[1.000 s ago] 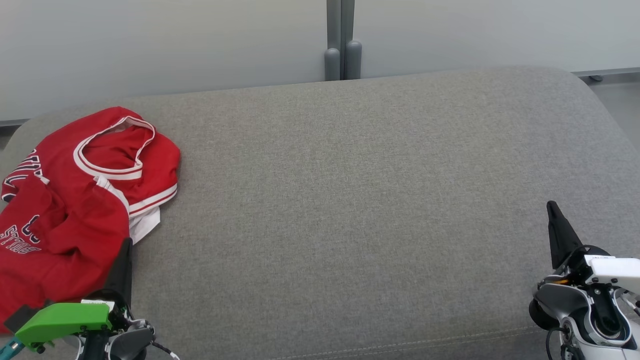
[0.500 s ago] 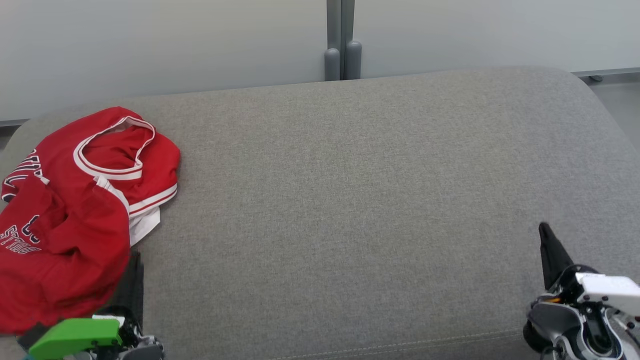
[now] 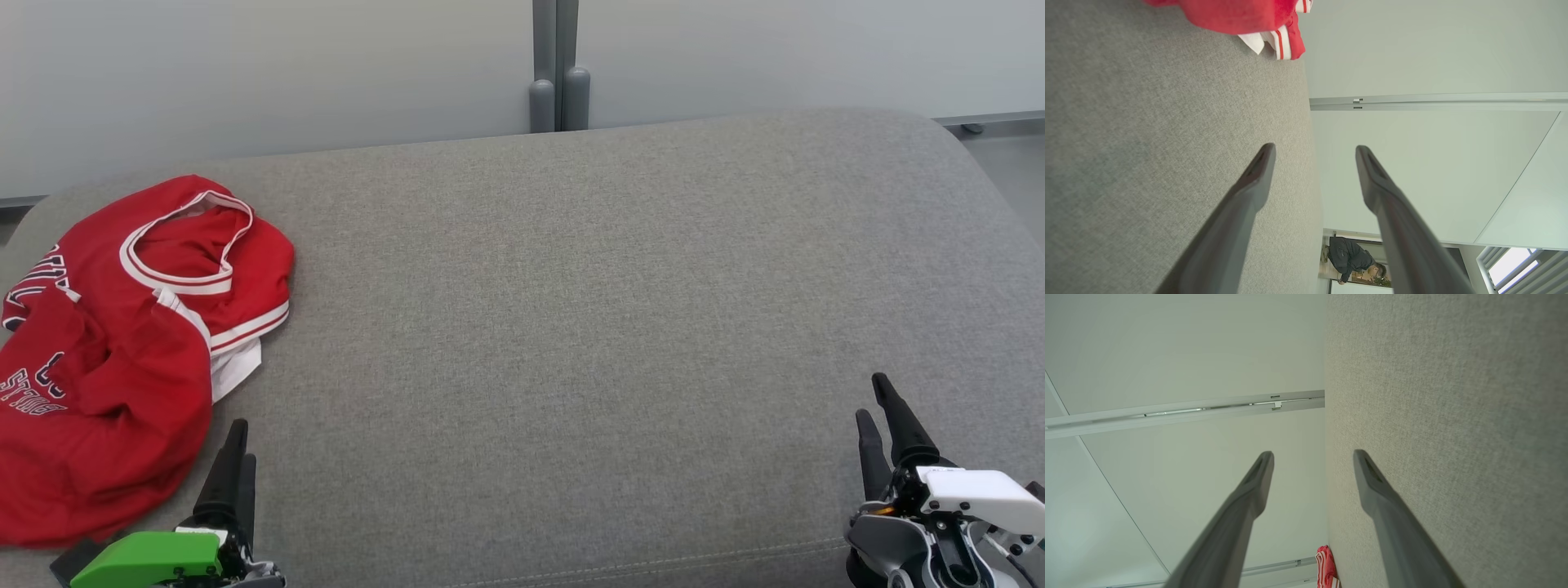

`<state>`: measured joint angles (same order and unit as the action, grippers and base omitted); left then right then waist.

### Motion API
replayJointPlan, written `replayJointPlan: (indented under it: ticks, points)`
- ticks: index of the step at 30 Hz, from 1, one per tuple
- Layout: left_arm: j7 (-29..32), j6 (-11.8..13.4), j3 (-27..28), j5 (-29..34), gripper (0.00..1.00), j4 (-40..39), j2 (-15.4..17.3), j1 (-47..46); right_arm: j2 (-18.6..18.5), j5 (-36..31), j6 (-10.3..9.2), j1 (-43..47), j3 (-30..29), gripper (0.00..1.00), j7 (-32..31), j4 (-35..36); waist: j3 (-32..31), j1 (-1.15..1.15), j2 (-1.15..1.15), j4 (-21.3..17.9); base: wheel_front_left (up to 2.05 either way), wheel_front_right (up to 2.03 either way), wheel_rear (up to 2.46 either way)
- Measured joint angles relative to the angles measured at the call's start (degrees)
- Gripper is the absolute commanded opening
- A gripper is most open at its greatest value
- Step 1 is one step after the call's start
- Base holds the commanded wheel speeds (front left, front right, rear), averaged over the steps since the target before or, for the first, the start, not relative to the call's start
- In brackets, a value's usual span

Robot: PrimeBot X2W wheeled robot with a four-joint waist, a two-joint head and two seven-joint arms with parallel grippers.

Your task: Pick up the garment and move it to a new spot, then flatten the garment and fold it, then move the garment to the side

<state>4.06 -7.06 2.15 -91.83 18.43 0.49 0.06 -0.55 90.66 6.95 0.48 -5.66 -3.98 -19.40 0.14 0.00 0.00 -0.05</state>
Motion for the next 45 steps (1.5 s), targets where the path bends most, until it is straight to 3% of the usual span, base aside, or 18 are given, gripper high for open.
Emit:
replayJointPlan:
  ticks: [6,15,23,45]
  points:
    - [-1.29,0.0,-0.97,1.31,1.0,-0.45,0.02,-0.04,-0.04,-3.61,-0.1,-0.07,0.14,1.0,1.2,0.45,-0.1,0.0,0.0,-0.08,0.0,0.0,0.0]
    - [-2.9,0.37,-1.14,9.0,1.0,-2.24,0.16,-0.34,-0.19,-11.62,-1.01,-0.64,0.24,1.0,2.83,2.89,-0.29,0.0,0.0,-0.17,0.0,0.0,0.0]
    - [-4.46,1.79,-1.2,18.24,1.0,-4.7,0.27,-1.14,-1.0,-21.05,-1.1,-1.21,2.42,1.0,4.47,5.19,-0.33,0.0,0.0,-0.24,0.0,0.0,0.0]
    - [-8.94,5.63,-4.78,43.99,1.0,-9.75,0.53,-1.23,-1.99,-44.58,-3.61,-1.52,8.78,1.0,8.73,8.99,-0.28,0.0,0.0,-0.63,0.0,0.0,0.0]
